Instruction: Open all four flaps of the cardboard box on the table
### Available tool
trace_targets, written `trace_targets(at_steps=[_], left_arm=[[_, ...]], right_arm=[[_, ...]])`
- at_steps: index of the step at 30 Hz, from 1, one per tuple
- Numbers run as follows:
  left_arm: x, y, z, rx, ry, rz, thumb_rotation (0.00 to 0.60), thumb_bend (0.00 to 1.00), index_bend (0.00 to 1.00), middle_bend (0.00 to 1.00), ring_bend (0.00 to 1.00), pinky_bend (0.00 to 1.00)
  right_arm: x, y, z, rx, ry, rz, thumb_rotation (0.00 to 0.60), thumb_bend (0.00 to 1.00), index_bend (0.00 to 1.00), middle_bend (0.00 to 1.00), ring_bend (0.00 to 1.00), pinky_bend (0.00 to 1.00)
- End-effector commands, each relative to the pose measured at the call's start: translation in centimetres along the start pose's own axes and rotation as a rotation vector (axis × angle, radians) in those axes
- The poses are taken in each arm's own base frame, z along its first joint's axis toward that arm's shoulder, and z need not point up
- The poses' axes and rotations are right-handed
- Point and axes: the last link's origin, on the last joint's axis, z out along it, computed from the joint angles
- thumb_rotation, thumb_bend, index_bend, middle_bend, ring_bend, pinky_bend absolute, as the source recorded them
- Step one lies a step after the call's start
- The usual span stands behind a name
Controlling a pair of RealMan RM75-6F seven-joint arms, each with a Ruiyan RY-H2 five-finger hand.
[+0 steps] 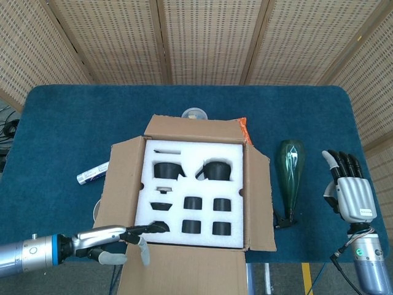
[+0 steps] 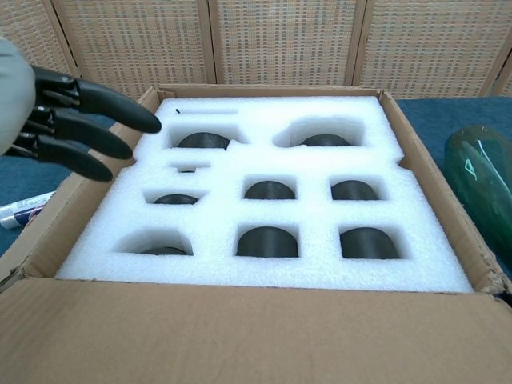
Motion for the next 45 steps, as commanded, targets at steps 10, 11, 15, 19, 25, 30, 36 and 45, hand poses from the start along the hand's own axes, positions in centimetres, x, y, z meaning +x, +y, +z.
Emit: trace_targets(at_steps=[10,11,15,19,25,30,36,45], left_arm=[[3.1,-3.1,-3.3,0.221,0.453,0.405,0.087,0.15,0.35,0.00,0.00,0.00],[3.8,-4.0,-4.7,0.291,0.540,0.462,0.098,0.15,0.35,0.00,0.00,0.00],[3.5,-5.6,-6.2,0.393,0.693,0.540,0.169,0.16,0.34,0.00,0.00,0.00],[3.2,-7.1,-7.5,0.496,0.814,0.621,0.325,0.16,0.33,0.00,0.00,0.00],[2.7,-8.9,-9.0,0.598,0.986,0.695,0.420,0.16,0.32,0.00,0.00,0.00],[1.6,-10.4,-10.3,0.675,1.080,0.710,0.428,0.16,0.32,0.00,0.00,0.00],[-0.4,-11.6,-11.8,0.752,1.170,0.776,0.433,0.16,0.32,0.00,0.00,0.00],[-1.7,-11.9,-12.1,0.748,1.205,0.789,0.435,0.16,0.32,0.00,0.00,0.00]], right_arm=[[0.0,0.5,0.2,-0.003,-0.019,-0.035,0.600,0.97,0.06,0.09,0.00,0.00],[0.0,0.7,0.2,-0.009,-0.023,-0.043,0.600,0.97,0.06,0.09,0.00,0.00],[0.0,0.9,0.2,-0.011,-0.035,-0.056,0.600,0.97,0.06,0.09,0.00,0.00],[-0.1,0.9,0.3,-0.008,-0.042,-0.071,0.600,0.97,0.06,0.09,0.00,0.00],[-0.3,0.9,0.4,-0.003,-0.051,-0.083,0.600,0.97,0.06,0.09,0.00,0.00],[-0.4,1.0,0.4,-0.002,-0.058,-0.094,0.600,0.97,0.06,0.09,0.00,0.00],[-0.5,1.3,-0.1,-0.013,-0.058,-0.098,0.600,0.97,0.06,0.09,0.00,0.00],[-0.4,1.6,-0.4,-0.019,-0.046,-0.093,0.600,0.98,0.06,0.09,0.00,0.00]])
